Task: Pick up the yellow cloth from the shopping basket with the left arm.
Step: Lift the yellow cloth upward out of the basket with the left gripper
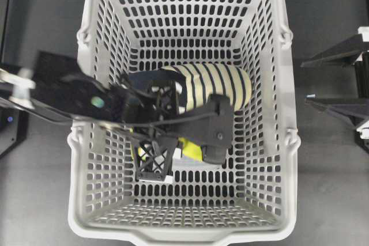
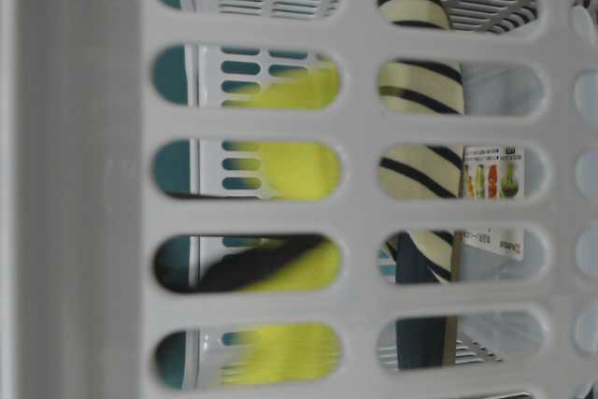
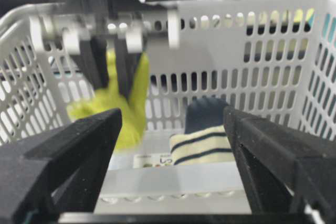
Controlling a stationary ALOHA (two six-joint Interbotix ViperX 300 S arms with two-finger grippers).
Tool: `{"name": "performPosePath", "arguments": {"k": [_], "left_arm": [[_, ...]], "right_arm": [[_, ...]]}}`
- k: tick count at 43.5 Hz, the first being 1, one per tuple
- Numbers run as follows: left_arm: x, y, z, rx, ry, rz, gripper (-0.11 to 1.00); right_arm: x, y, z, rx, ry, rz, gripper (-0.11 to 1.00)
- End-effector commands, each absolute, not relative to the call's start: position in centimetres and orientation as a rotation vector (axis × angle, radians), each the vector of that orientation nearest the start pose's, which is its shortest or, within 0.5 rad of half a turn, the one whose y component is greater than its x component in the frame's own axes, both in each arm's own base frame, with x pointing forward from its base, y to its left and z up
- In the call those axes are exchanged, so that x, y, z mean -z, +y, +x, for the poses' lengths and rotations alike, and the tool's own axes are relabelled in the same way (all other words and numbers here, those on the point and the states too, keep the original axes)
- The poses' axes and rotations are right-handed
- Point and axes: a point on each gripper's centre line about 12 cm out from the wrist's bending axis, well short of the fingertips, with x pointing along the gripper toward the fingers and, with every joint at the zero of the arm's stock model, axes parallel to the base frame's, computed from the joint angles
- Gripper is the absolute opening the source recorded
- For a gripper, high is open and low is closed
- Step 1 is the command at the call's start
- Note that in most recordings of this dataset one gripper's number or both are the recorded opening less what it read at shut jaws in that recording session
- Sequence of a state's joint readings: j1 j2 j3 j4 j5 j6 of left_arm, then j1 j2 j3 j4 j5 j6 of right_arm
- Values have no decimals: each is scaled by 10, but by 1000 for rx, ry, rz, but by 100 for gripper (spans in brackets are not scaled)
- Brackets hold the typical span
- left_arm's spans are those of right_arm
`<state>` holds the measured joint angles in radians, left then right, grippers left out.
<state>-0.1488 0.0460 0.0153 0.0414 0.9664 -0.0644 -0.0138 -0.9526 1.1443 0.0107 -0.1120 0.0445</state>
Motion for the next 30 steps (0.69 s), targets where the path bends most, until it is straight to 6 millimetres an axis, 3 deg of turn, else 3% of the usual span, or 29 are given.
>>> {"name": "performPosePath", "arguments": {"k": [1, 5, 10, 30], "left_arm": [[-376, -60, 420, 87, 901, 50, 17], [-409, -59, 415, 88, 849, 46, 17], [-431, -58, 412, 88, 816, 42, 17], [-430, -55, 416, 79, 822, 38, 17]], "right_arm": [[-291, -3, 204, 19, 50, 60, 75], [-289, -3, 203, 19, 53, 60, 75], [-288, -3, 203, 19, 53, 65, 75], [-289, -3, 203, 19, 44, 65, 75]]}}
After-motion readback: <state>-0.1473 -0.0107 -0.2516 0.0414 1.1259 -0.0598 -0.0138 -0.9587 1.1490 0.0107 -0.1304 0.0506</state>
